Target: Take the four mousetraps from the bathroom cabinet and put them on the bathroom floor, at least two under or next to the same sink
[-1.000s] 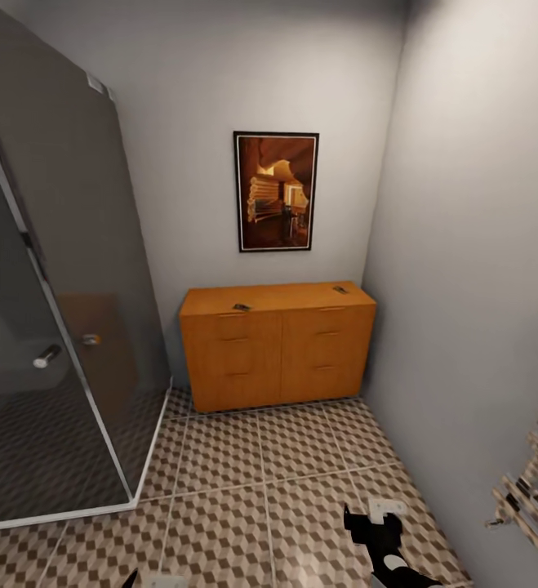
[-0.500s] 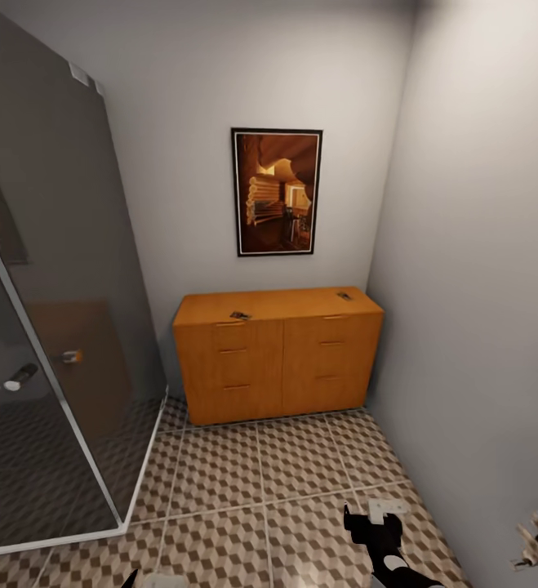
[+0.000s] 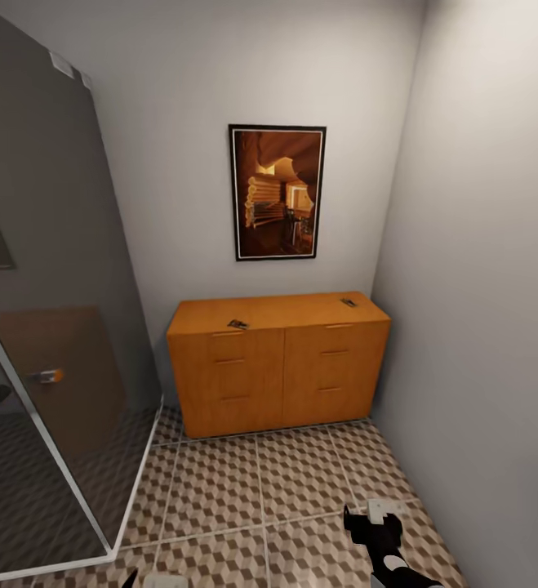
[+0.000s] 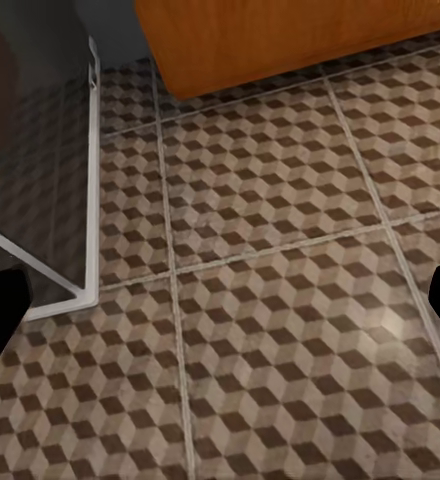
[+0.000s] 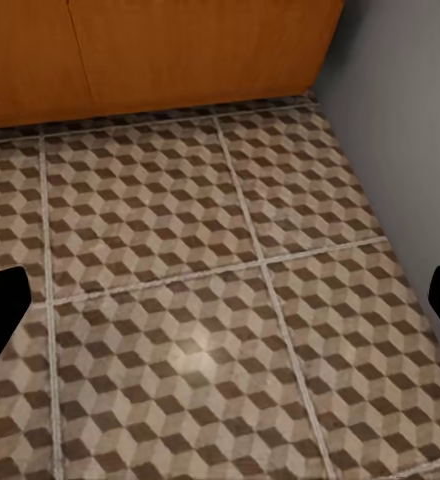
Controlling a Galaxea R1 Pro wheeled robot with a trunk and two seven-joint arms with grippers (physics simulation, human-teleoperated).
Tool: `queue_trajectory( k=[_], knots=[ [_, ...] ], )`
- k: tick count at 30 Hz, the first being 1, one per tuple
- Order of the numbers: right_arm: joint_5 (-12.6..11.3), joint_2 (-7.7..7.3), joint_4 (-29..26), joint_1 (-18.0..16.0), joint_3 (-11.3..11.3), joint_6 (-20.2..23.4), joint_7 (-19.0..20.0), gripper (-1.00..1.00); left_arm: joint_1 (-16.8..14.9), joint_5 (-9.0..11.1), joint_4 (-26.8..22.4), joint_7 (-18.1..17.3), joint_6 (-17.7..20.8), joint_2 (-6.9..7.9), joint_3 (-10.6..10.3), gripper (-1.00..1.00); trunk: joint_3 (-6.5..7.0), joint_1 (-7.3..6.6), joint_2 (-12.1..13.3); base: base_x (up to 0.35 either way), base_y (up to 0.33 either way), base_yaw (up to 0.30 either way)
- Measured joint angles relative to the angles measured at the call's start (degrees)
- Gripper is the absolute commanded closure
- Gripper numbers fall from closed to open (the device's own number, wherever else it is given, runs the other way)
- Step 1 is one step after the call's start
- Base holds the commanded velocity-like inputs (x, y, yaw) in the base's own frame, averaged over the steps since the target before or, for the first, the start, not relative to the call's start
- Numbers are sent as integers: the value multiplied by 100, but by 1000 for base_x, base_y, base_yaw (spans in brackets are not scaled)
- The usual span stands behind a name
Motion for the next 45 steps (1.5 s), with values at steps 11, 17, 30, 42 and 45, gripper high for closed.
queue_trajectory(
  k=[11, 17, 30, 42, 45],
  knots=[
    [1, -2, 0, 0, 0, -2, 0, -100, 1, 0, 0, 0, 0, 0, 0, -100, 0, 0, 0, 226, 0, 0],
    [1, -2, 0, 0, 0, 2, 0, -100, 1, 0, 2, 0, 0, 0, 0, -100, 0, 0, 0, 216, 0, 0],
    [1, 1, 0, 0, 0, 3, 0, -100, 1, 0, 0, 0, 0, 0, 0, -100, 0, 0, 0, 202, 0, 0],
    [0, 5, 0, 0, 0, 3, 0, -100, 1, 0, 0, 0, 0, 0, 0, -100, 0, 1, 0, 133, 0, 0],
    [1, 5, 0, 0, 0, 3, 0, -100, 1, 0, 1, 0, 0, 0, 0, -100, 0, 1, 0, 94, 0, 0]
  ],
)
